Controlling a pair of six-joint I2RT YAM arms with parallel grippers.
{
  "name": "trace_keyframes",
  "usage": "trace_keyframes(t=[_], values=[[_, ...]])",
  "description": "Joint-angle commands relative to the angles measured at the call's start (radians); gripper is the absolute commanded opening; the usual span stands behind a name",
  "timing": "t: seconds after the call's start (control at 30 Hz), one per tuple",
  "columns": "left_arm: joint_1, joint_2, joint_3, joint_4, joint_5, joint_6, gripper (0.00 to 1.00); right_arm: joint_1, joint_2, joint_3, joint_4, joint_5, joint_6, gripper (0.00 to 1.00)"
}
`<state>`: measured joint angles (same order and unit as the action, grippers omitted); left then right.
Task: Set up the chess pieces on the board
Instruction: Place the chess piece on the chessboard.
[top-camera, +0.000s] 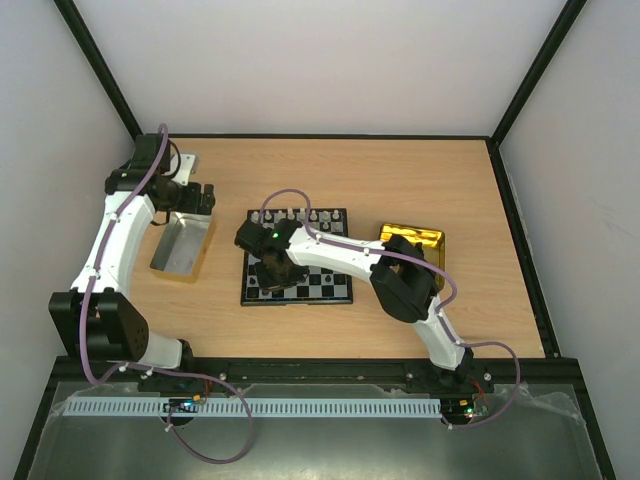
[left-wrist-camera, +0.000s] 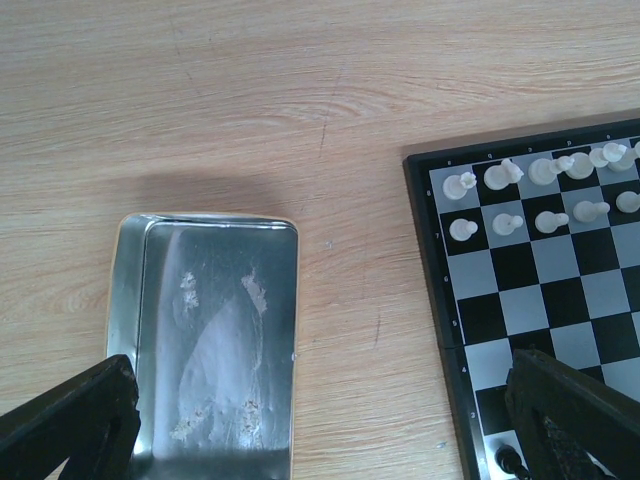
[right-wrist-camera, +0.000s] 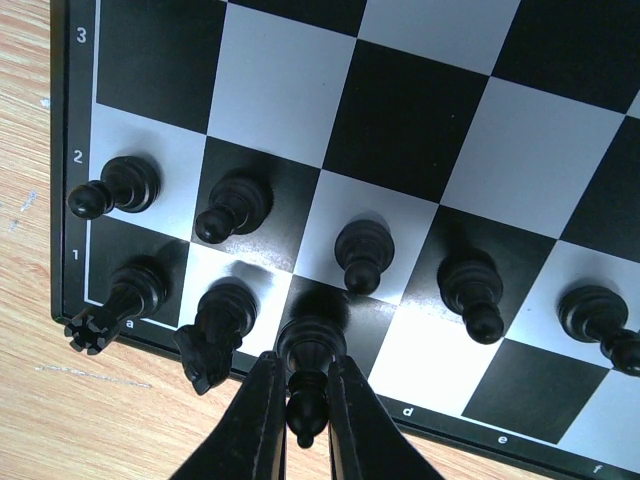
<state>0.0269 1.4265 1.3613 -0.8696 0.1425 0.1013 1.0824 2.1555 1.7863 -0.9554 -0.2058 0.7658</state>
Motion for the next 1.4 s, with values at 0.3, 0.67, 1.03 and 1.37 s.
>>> trace_keyframes(t=[0.3,0.67,1.03,1.37], values=[[0.007,-0.025,-0.006,-0.001,0.014,-0.004,1.00,0.010,0.015,0.024,-0.015,0.020,0.000,0.09],[0.008,-0.030,-0.010,-0.002,0.016,-0.005,1.00,0.010,0.006,0.002,-0.011,0.026,0.004,0.09],[0.012,-0.028,-0.010,-0.002,0.017,-0.006,1.00,0.010,0.001,-0.012,-0.008,0.029,0.009,0.09],[0.012,-0.013,0.003,0.000,0.022,-0.006,1.00,0.011,0.008,-0.008,-0.014,0.019,0.003,0.15]])
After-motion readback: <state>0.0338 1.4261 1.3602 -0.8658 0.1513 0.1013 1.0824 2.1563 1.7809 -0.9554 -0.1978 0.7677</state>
